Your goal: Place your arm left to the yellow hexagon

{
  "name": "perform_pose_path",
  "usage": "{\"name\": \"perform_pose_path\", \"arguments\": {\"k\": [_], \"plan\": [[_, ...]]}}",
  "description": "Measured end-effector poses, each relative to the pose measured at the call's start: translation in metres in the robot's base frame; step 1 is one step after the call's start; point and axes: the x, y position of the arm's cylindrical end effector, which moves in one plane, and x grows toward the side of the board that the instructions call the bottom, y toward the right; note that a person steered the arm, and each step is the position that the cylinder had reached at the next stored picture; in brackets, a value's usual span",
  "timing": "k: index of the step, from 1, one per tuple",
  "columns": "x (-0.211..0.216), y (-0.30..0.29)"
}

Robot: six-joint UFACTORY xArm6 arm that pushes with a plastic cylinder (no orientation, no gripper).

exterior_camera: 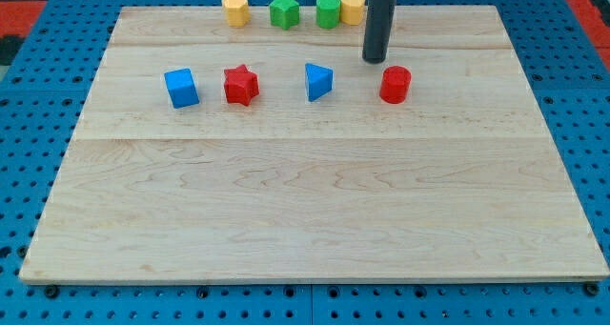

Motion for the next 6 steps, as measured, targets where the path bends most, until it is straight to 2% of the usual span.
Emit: {"name": "perform_pose_path", "arguments": {"k": [1,2,3,5,6], "plan": [[0.017,-0.031],[0.034,-0.113],[0.028,-0.216],[-0.069,-0.341],[-0.091,-0.352]]}}
